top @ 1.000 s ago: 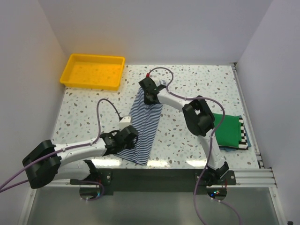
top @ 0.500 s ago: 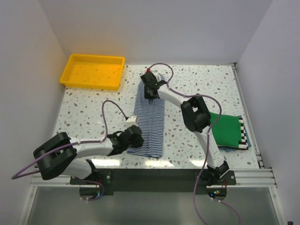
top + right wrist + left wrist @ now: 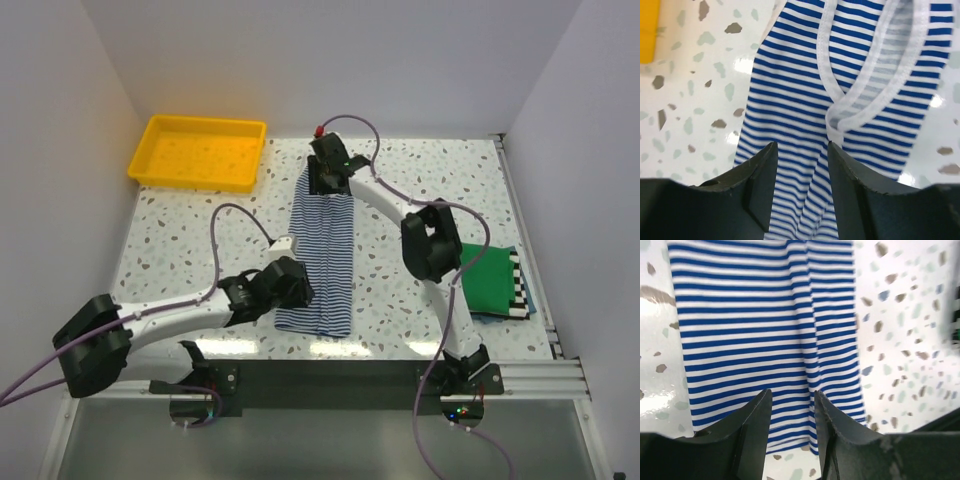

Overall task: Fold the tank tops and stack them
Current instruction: Fold the tank top

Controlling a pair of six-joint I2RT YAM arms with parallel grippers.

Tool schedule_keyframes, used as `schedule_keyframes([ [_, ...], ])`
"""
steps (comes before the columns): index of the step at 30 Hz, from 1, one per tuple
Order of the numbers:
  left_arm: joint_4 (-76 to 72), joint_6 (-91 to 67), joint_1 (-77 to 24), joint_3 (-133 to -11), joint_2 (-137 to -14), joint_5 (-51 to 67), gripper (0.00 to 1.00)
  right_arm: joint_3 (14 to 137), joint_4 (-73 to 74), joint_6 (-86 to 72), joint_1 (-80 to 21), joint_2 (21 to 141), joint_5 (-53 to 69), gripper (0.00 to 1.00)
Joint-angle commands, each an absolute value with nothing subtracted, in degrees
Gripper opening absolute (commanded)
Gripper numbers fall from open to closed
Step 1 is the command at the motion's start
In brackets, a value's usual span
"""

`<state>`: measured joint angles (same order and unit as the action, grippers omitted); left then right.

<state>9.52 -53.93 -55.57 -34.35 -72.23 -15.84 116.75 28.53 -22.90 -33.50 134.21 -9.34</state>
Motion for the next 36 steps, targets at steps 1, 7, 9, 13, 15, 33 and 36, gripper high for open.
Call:
schedule_keyframes([
  [1, 17.0, -51.9, -55.3, -38.2, -65.2, -18.8, 0.45, 114.4, 31.6, -23.7, -33.7, 119.9, -9.7, 0.49],
  [7, 10.1, -44.2, -55.4, -37.4, -63.6, -9.2, 0.6, 85.8, 27.7, -28.2, -34.7, 100.6, -10.5, 0.43],
  [9, 9.4, -43.0, -55.5, -38.7, -66.5, -6.3, 0.61, 79.8, 26.0, -30.3, -35.1, 96.4, -10.4, 0.39],
  [13, 11.8, -41.3, -56.3, -40.5, -71.9, -6.0, 0.59, 65.6, 24.3, -32.2, -37.8, 88.7, -10.6, 0.38],
  [15, 10.6, -41.0, -57.2, -39.9, -73.3, -6.2, 0.58, 61.8, 23.6, -33.7, -38.4, 85.1, -10.9, 0.38],
  [33, 8.3, -41.0, -59.9, -36.9, -80.8, -11.8, 0.4, 43.3, 20.7, -41.1, -48.0, 75.3, -11.2, 0.37],
  [36, 9.0, -42.1, -59.9, -36.5, -80.7, -12.6, 0.29, 42.1, 20.7, -42.4, -51.3, 75.4, -11.5, 0.37],
])
